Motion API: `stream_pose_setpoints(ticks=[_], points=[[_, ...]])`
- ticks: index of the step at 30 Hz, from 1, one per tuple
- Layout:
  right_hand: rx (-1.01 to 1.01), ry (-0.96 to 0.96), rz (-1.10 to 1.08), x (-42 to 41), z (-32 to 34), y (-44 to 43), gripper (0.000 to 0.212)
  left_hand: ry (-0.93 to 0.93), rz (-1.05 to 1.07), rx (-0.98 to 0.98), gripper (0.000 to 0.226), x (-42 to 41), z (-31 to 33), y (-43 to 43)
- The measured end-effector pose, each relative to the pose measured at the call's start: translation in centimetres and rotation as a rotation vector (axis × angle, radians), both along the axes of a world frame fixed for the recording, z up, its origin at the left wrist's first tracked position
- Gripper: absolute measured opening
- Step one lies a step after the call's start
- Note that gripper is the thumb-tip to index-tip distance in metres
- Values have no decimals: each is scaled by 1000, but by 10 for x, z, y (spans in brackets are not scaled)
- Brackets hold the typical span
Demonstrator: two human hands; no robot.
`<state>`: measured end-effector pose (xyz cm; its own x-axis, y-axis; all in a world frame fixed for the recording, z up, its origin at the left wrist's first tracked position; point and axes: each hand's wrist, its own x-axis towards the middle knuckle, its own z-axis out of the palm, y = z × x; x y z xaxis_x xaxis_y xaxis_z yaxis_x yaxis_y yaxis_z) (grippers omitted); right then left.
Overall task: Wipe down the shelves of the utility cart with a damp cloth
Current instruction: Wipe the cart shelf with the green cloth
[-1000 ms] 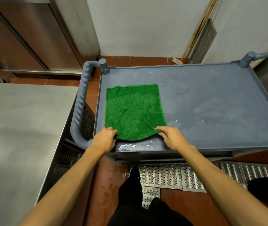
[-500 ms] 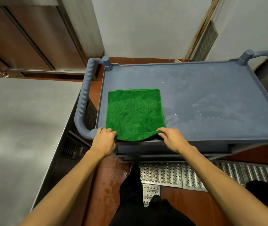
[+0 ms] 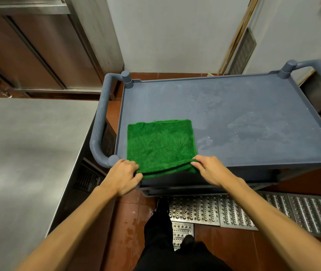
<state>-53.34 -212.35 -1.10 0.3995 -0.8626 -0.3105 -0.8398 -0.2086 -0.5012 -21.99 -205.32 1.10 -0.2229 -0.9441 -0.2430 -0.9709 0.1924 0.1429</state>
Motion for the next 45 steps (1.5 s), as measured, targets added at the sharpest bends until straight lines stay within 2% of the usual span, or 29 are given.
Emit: stream_pose_setpoints(ticks=[5,9,14,17,22,24,26,28,30,31,33,35,37,41,45], points=[[40,-17,-21,2,-1,-3,29,39,32,83,32,2,6,-6],[34,-74,-65,8,0,-17,30,1,102,34,19,9,4,-17],[-84,-162,-209,22,12,-51,26,109,208,-75,21,22,12,-51],[-112,-129,-260,32,14,-73,28,148,227,-117,23,26,15,-78],[-46,-93,-341,43,3,-92,28,81,329,-81,31,21,5,-102],[-154,-65,-316,43,-4,-89,30,44,369,-144,34,15,-1,-101],[-310,-55,-247,41,-9,-81,24,26,273,-236,30,10,-6,-95],[-324,-65,-67,36,-13,-75,19,53,37,-270,20,6,-16,-86],[-227,-20,131,31,-19,-68,26,48,-159,-167,23,6,-29,-76],[-195,26,204,28,-23,-64,35,31,-179,-78,29,7,-34,-72],[-158,103,257,24,-31,-58,53,-39,-139,56,47,10,-41,-68],[-162,115,241,21,-37,-52,55,-71,-118,73,55,9,-43,-68],[-205,88,205,23,-41,-49,45,-90,-96,57,50,3,-43,-69],[-261,41,102,31,-41,-43,28,-197,-72,2,22,-12,-40,-64],[-250,29,75,33,-36,-42,25,-107,-23,-14,21,-12,-36,-58]])
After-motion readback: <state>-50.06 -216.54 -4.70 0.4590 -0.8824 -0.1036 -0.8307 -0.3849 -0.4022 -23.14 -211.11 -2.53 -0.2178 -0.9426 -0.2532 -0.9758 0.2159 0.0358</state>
